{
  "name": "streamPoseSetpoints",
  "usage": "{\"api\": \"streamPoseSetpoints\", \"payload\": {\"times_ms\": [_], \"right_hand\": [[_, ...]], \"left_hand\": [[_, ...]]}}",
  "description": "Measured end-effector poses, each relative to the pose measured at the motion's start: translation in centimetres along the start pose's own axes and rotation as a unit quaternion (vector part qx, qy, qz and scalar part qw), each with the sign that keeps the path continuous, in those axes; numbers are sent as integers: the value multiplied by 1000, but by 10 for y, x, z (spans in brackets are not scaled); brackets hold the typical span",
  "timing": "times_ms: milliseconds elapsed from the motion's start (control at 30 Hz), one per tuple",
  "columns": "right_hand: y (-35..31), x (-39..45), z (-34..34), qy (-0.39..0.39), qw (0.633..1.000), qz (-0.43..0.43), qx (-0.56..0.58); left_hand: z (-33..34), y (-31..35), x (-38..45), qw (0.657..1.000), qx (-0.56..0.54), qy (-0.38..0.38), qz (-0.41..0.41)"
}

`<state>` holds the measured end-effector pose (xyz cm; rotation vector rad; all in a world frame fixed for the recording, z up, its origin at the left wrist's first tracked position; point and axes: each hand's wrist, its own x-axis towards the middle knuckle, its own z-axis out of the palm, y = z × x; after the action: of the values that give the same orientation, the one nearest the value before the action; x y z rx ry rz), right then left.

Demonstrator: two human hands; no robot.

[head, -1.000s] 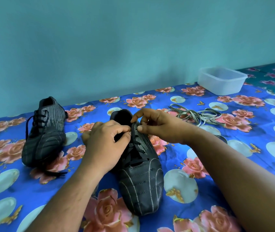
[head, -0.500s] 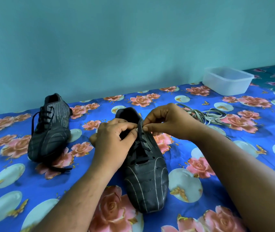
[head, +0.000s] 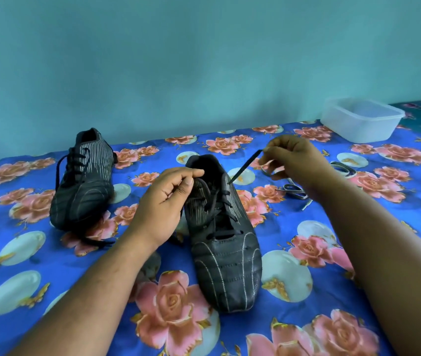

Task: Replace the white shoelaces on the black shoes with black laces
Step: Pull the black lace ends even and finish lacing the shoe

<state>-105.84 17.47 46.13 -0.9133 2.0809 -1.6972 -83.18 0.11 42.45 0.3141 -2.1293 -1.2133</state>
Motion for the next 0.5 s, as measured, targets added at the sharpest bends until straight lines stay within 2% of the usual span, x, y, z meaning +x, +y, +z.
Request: {"api": "streamPoseSetpoints", "payload": {"times_ms": [100,167,233,300,400,467,500], "right_hand": [[17,14,-17,155,975,18,-157],[25,18,-25,202,948,37,-242],[28,19,-24,208,934,12,-290],[21,17,-14,151,943,-86,-284],[2,-1,4,-39,960,-191,-201],[-3,-12,13,-136,943,-222,-208],[-2,-14,16,-161,934,-234,-218]], "left_hand": [[-6,-3,2,1000,22,-6,17],[-6,-2,2,999,40,-13,29],[-6,1,0,998,47,-18,26],[-8,-1,0,998,53,-13,13],[-14,-5,-2,999,38,-4,-15],[-17,-4,-4,999,8,-16,-45],[-18,-4,-5,998,-2,-28,-53]]}}
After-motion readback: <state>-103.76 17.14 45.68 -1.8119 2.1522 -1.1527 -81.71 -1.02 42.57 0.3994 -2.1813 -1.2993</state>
